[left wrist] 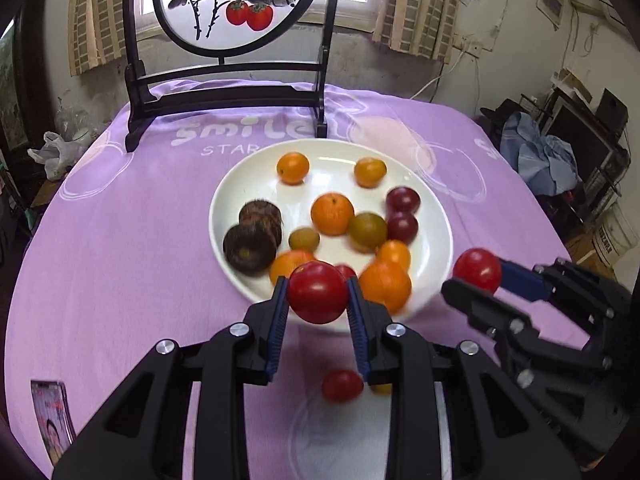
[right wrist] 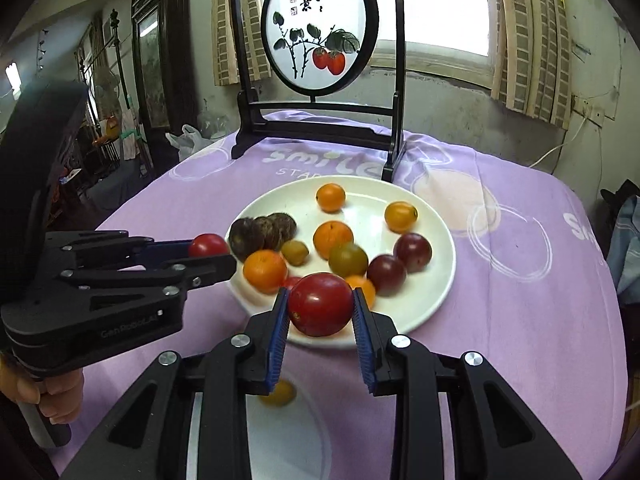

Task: Organize fruits
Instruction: 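Carry both red tomatoes over the plate and open both grippers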

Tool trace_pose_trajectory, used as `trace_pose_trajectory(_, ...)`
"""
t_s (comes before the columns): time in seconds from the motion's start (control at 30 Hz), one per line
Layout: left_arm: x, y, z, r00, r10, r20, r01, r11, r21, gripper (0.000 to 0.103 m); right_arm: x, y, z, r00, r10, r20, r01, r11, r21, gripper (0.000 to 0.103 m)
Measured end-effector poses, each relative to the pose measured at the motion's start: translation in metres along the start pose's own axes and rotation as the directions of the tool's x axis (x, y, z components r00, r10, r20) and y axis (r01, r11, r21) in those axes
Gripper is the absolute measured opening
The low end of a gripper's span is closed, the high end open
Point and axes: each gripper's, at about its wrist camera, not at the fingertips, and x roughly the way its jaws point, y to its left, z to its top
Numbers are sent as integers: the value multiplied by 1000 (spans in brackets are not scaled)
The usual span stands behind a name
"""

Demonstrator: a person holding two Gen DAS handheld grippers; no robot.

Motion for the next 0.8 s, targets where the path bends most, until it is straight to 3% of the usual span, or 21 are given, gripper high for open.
trace_pose_trajectory(0.3,64,5,41,997,76,-31,-77,997,-12,28,65,-18,23,999,-35,-23,36,998,43,32)
trace_pose_trajectory(0.37,70,9,47,996,86,-30,-88,995,-40,42,74,-23,26,999,-25,-29,27,998,57,34)
trace_pose_trajectory(0.4,69,11,49,997,78,-19,-79,995,-60,47,76,-25,26,999,-17,-35,20,998,67,46)
trace_pose_trajectory(0.47,63,11,49,995,96,5,-95,993,-74,63,72,-27,24,1000,-13,-23,15,996,83,49)
trace_pose_trajectory(0.6,44,2,43,991,125,47,-124,992,-16,64,54,-25,14,1000,-10,-2,10,996,91,49)
trace_pose_trajectory(0.7,26,1,30,991,125,56,-124,992,-11,72,40,-23,5,1000,5,4,-5,994,105,50)
trace_pose_trajectory(0.8,7,0,10,988,134,71,-135,991,1,75,24,-16,-11,1000,8,-1,-7,995,96,56)
